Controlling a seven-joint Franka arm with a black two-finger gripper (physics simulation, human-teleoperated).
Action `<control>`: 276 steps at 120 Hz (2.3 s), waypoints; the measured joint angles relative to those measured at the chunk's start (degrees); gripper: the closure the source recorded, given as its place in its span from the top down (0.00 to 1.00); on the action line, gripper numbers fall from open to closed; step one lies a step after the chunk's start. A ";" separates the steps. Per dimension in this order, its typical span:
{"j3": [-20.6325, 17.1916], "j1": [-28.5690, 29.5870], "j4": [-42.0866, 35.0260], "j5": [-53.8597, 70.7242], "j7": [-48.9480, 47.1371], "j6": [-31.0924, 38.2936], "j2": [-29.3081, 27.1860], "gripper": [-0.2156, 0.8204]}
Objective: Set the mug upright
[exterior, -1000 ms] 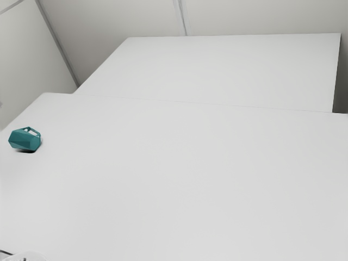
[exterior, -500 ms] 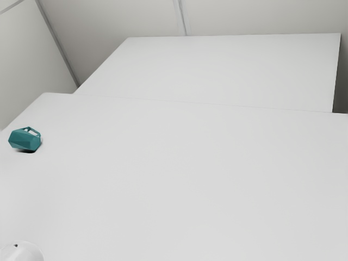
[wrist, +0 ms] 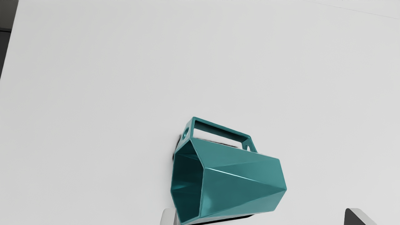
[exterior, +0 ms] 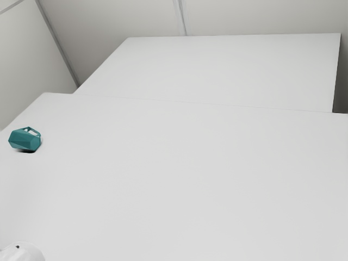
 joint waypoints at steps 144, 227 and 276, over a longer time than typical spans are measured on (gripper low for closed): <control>3.42 -6.70 1.60 -3.06 -1.98 3.30 9.84 0.77; 3.33 -7.43 0.36 -4.26 -3.19 4.18 9.78 0.54; 3.00 -7.89 0.02 -4.13 -4.15 4.44 8.55 0.29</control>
